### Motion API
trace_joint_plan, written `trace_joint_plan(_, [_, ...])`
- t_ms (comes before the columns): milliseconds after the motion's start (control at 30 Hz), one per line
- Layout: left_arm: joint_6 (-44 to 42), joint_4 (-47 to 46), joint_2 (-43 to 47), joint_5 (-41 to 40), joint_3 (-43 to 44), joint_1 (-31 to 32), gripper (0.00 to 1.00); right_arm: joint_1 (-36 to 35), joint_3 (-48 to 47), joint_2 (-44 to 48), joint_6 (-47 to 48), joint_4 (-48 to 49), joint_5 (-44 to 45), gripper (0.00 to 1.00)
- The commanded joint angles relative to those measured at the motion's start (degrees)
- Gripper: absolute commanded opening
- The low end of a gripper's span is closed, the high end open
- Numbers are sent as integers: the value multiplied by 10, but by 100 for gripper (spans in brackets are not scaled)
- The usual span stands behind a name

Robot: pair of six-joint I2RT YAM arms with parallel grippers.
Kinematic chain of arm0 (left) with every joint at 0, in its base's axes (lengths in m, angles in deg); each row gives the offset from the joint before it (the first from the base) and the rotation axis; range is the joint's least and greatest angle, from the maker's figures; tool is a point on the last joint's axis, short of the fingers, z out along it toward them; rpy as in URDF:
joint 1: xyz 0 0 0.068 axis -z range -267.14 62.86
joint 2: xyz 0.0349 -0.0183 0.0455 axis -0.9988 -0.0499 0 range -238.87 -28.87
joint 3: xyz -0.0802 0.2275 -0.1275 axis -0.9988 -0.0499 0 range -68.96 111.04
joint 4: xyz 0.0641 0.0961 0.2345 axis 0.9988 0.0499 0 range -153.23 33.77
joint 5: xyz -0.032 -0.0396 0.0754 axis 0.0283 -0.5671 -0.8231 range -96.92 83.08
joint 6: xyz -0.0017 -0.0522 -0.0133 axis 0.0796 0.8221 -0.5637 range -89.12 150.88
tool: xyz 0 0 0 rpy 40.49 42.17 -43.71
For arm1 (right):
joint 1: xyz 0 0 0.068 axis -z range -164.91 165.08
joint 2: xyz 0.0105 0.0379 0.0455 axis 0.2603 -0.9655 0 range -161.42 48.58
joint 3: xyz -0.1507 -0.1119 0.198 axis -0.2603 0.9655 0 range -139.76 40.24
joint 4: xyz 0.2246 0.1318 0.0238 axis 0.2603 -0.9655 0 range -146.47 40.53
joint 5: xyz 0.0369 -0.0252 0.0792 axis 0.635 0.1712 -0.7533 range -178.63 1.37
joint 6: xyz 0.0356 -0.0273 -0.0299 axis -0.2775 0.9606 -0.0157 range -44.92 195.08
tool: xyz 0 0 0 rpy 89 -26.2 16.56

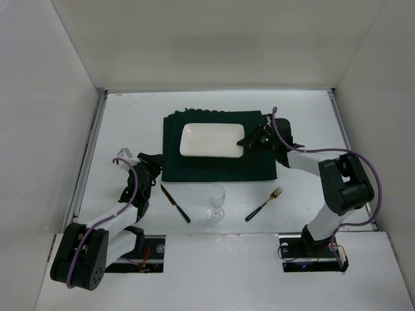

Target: Set the dinner table for one person

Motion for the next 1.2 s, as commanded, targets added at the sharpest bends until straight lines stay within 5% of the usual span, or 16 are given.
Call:
trace_joint_plan(0, [6, -22, 0, -5, -4, -2, 42, 3, -68, -8, -28, 121, -35, 8])
trace_joint_plan(533, [4, -25, -11, -5, 0, 2, 42, 34, -107, -91, -2, 104, -108, 9])
trace_joint_plan(1167, [4, -24, -13, -5, 2, 3, 42, 51, -149, -114, 99, -38, -129, 9])
